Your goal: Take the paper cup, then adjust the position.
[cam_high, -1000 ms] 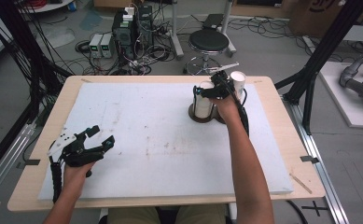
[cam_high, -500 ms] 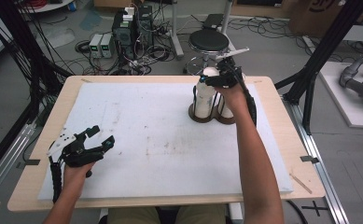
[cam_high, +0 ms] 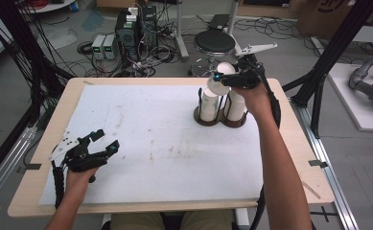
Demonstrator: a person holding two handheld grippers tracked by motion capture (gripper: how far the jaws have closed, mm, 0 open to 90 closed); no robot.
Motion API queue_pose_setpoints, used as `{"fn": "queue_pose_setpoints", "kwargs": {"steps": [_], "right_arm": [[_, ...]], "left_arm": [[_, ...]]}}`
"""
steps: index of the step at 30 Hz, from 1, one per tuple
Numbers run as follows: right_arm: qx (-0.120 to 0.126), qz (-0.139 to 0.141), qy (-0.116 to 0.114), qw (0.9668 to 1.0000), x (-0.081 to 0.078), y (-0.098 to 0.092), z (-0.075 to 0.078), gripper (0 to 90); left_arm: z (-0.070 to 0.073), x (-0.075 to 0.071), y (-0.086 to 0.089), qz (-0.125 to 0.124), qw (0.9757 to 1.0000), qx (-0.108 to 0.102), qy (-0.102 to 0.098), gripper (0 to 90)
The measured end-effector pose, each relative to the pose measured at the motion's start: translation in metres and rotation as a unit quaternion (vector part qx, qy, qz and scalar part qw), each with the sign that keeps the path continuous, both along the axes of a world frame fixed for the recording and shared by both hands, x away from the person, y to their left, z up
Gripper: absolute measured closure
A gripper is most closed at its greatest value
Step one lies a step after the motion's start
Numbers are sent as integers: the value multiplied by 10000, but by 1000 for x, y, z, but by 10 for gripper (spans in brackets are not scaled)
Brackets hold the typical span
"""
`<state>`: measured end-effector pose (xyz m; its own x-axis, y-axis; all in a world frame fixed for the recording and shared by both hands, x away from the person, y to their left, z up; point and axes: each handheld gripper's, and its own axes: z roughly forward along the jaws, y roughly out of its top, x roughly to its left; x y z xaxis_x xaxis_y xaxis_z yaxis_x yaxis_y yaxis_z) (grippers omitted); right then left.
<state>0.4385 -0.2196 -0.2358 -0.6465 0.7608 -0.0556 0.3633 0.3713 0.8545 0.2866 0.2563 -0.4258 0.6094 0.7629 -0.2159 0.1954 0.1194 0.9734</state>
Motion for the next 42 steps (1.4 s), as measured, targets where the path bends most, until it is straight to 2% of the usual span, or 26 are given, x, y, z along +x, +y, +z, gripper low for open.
{"fn": "queue_pose_setpoints", "kwargs": {"steps": [4,8,14,16,18,19,24,29,32,35,42], "right_arm": [[45,173,-109,9998,-18,-6,2,377],[215,437,-126,9987,-40,-15,-4,377],[383,876,-26,9954,-73,-27,-34,377],[534,1046,12,9931,-88,-32,-51,377],[538,1073,16,9928,-89,-33,-54,377],[522,1118,30,9924,-92,-34,-60,377],[429,1088,114,9931,-101,-34,-81,377],[493,1140,162,9921,-108,-31,-97,378],[425,1216,201,9915,-108,-30,-98,378],[520,1241,168,9908,-109,-31,-97,377],[514,1280,156,9903,-112,-32,-98,377]], "left_arm": [[0,-1,-2,-38,10000,-12,11,169],[0,-2,-5,-58,10000,12,-17,168],[0,-2,-8,-77,10000,55,-8,168],[0,-2,-8,-67,9999,70,-29,166],[1,-2,-8,-74,9999,66,-34,165],[0,-2,-8,-93,9999,97,-32,164],[0,-1,-11,-63,9994,330,-30,161],[-1,-1,-12,-120,9994,321,-7,161],[-1,-1,-12,-167,9994,311,-2,162],[0,-1,-13,-223,9993,302,-8,162],[1,0,-18,-209,9989,410,-61,162]]}}
